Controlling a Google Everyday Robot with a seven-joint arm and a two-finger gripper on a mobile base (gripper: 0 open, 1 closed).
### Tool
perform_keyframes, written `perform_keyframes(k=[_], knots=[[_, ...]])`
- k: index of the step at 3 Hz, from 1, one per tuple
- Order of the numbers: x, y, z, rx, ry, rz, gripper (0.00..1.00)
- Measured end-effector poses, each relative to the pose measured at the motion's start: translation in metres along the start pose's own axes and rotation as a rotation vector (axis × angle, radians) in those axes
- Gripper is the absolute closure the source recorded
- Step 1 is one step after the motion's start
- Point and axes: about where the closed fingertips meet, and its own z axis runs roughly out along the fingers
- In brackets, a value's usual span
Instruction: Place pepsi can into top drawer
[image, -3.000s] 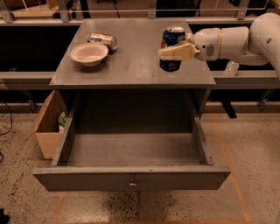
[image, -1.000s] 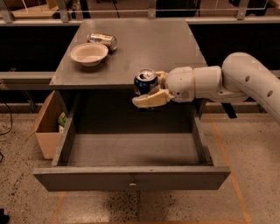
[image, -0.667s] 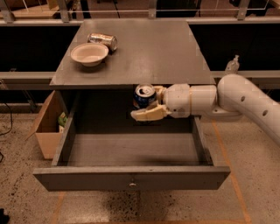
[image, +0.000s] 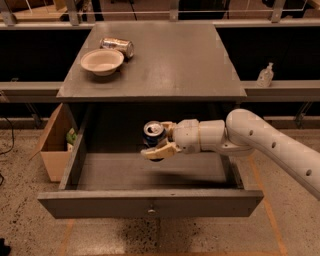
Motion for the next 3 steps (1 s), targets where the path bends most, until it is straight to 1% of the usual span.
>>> perform_keyframes(k=[1,2,3], knots=[[0.029,-0.005,0.02,-0.035,0.032,-0.008,1.0],[0.042,-0.008,0.038,-0.043,0.037,-0.013,1.0],[0.048,-0.005,0.06,-0.031,0.049,-0.01,1.0]])
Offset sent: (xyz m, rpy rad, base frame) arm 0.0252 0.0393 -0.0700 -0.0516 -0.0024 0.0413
